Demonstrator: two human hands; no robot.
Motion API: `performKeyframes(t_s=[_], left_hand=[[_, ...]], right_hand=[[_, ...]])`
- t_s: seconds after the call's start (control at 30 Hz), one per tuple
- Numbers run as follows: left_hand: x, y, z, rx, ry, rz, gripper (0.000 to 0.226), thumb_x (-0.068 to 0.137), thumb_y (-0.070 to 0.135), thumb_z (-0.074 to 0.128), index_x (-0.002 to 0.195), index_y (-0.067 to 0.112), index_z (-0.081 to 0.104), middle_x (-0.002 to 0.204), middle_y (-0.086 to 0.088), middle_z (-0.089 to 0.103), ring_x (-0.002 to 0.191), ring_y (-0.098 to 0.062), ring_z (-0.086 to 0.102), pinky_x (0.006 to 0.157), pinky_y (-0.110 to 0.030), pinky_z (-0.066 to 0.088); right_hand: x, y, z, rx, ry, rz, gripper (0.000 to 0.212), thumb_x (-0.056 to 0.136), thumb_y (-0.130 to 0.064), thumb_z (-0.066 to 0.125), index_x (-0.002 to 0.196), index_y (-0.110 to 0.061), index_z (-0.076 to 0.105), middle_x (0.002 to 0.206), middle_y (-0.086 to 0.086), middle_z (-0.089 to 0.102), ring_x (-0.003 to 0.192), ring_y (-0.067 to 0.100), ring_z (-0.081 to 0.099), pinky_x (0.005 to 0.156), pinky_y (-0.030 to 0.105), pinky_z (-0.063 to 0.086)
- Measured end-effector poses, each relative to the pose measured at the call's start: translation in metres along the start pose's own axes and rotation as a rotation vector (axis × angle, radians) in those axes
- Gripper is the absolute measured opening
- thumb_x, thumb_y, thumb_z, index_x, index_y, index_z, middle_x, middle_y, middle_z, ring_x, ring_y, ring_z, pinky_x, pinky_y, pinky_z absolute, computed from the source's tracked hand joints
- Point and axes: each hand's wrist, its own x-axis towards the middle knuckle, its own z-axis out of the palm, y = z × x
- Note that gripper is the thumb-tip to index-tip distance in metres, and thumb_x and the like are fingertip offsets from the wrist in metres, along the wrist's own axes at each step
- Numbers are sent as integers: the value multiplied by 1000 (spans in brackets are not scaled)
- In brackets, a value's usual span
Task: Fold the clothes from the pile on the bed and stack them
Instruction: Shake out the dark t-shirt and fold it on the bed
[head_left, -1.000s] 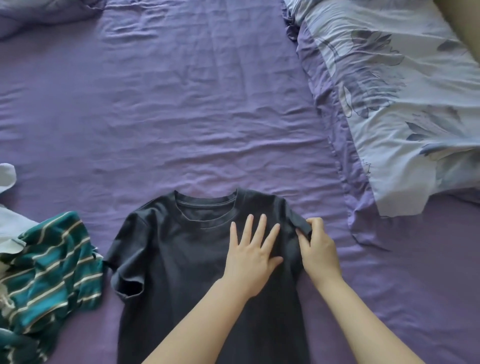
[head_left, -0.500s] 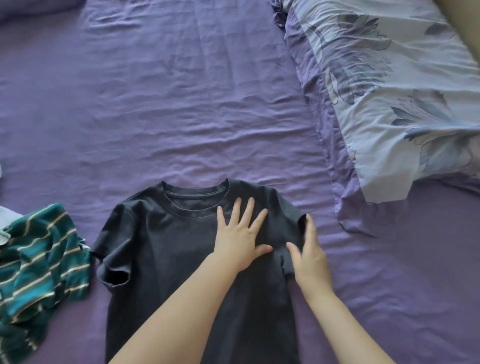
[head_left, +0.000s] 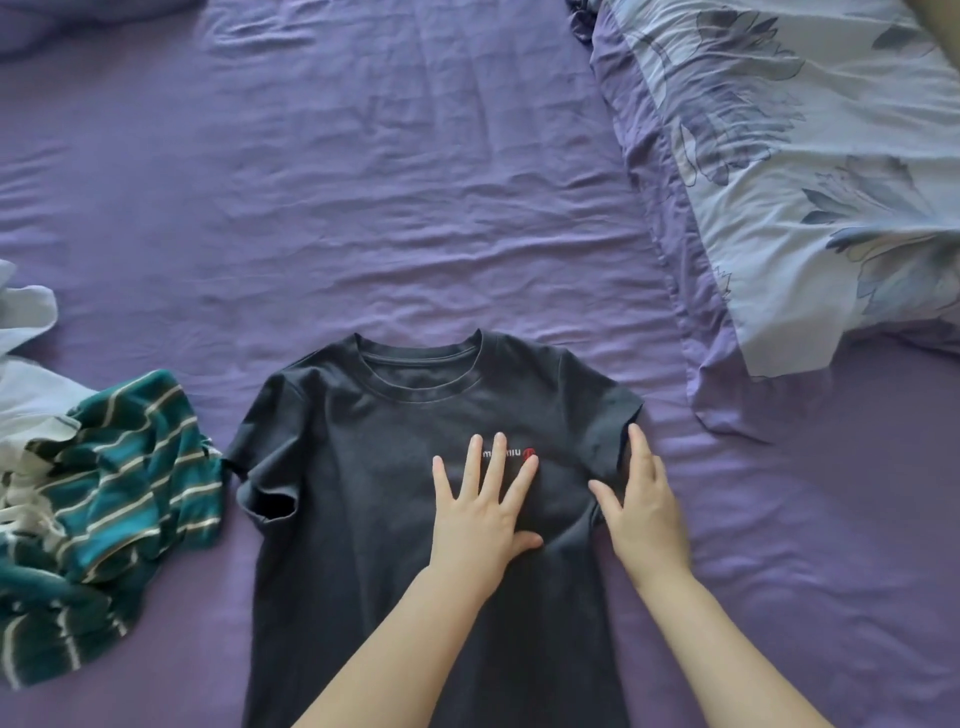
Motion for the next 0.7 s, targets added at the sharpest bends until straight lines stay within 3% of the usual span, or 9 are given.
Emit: performKeyframes(t_s=[0.13,0.23,0.37,0.53,0.7], left_hand=[[-23,-1,7,-19,-6,-54,88,88,65,36,138,34,-30,152,-6,-32,136,-33,-34,105,-65,-12],[-50,-14,16,-18,-48,-109,89,87,68,35,135,36,-33,150,-4,-37,131,-29,-41,106,-65,-12],[-91,-38,21,2,-118,-163,92,86,68,37,138,37,-32,156,-5,-25,142,-32,-23,109,-63,-6],[-134,-40,24,-25,-195,-172,95,85,63,47,145,34,-20,155,-6,-27,143,-31,-23,110,-63,-2],[-183,-43,42,-102,-227,-242,105,81,63,55,142,36,-26,151,-3,-36,139,-30,-31,110,-63,6]], right_hand=[[-33,-7,1,-213,129,-201,81,61,-20,86,131,-2,50,120,19,56,103,37,59,82,46,50],[-65,-7,12,-277,61,-263,86,53,-24,90,128,-4,54,126,21,54,112,35,57,86,45,51],[-96,-1,19,-290,-6,-237,81,50,-24,92,123,-8,60,130,26,51,115,41,55,87,49,50],[-141,-4,34,-513,-174,-536,68,53,-37,89,114,-17,68,128,16,58,122,36,52,100,54,31],[-181,-27,54,-518,-294,-500,76,52,-51,84,120,-24,64,130,19,56,124,39,50,92,64,41]])
